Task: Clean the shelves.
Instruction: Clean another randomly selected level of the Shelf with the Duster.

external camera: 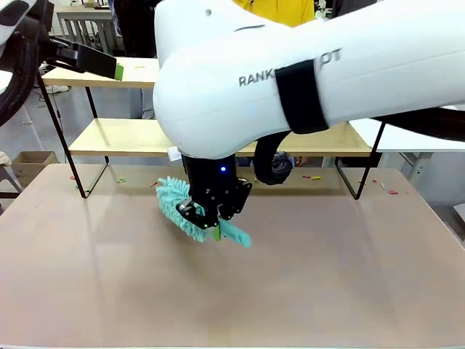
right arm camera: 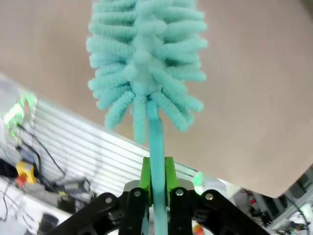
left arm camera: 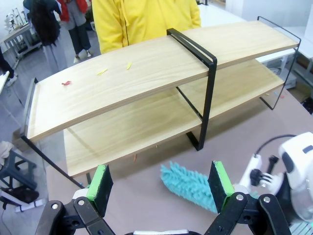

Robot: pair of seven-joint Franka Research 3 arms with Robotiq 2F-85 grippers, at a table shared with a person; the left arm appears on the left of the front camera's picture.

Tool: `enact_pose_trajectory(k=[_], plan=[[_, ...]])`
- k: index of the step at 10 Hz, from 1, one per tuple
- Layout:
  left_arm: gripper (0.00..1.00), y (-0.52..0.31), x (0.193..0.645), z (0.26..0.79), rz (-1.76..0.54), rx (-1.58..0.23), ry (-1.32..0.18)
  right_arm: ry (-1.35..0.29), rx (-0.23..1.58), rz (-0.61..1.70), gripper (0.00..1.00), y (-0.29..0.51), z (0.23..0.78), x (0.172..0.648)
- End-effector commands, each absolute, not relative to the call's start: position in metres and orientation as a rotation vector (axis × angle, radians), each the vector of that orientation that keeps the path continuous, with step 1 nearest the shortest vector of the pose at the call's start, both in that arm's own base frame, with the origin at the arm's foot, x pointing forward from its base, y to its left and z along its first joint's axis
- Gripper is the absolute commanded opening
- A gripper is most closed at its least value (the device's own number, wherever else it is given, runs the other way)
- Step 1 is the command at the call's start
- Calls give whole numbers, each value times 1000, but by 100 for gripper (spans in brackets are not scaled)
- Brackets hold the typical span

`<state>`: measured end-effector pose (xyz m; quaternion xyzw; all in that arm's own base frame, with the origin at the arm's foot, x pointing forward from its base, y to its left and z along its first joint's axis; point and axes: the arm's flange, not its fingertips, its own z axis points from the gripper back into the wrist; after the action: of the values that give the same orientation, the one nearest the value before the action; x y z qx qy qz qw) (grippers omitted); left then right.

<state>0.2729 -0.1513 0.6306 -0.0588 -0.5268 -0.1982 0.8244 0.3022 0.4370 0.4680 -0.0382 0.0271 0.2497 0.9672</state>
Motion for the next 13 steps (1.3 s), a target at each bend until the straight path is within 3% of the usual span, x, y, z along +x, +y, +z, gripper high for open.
enact_pose_trajectory(k=[1, 6, 7, 13], plan=[[100, -151, 273, 631, -419, -126, -1122, -23, -89, 361, 12, 456, 459, 321], [100, -151, 273, 631, -419, -126, -1122, -115, -44, 255, 12, 460, 427, 372], [100, -151, 273, 631, -419, -126, -1122, -129, -64, 218, 0, 458, 423, 384], [100, -151, 273, 631, -419, -126, -1122, -136, 38, 202, 0, 470, 388, 439]])
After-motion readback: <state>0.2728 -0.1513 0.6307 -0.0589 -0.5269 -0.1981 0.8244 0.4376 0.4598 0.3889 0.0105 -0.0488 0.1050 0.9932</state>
